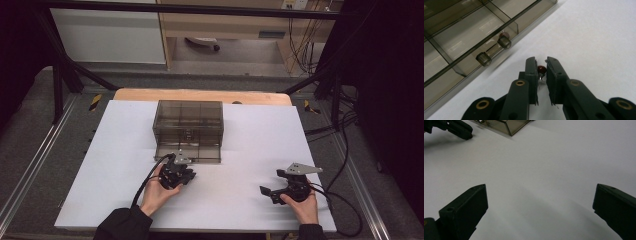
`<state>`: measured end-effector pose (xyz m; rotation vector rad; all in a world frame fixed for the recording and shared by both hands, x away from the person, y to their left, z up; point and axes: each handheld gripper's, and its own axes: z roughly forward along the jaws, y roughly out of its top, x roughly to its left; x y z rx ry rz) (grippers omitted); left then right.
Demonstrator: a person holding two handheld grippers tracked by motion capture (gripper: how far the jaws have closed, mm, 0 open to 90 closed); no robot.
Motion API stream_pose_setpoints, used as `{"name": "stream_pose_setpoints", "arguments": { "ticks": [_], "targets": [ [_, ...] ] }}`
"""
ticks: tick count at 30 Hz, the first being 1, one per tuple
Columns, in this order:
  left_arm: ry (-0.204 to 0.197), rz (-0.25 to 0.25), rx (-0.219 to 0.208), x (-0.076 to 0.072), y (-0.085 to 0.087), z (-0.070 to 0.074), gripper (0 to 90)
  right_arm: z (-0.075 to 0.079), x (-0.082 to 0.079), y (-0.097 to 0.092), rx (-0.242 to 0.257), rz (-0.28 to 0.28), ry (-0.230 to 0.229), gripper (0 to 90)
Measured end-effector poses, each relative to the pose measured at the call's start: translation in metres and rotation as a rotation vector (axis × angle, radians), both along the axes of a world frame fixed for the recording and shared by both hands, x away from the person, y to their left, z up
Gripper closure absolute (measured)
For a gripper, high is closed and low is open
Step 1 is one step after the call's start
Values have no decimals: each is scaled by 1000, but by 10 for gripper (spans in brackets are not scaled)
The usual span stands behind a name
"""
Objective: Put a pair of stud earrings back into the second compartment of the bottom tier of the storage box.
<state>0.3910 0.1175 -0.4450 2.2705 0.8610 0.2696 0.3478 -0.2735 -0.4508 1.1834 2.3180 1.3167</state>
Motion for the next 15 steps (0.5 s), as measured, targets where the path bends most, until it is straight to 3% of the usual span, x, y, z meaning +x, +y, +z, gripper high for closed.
{"name": "stream_pose_setpoints", "arguments": {
  "ticks": [15],
  "targets": [
    [4,-15,-20,-3,3,8,792,0,0,-1,0,1,-2,6]
  ]
}}
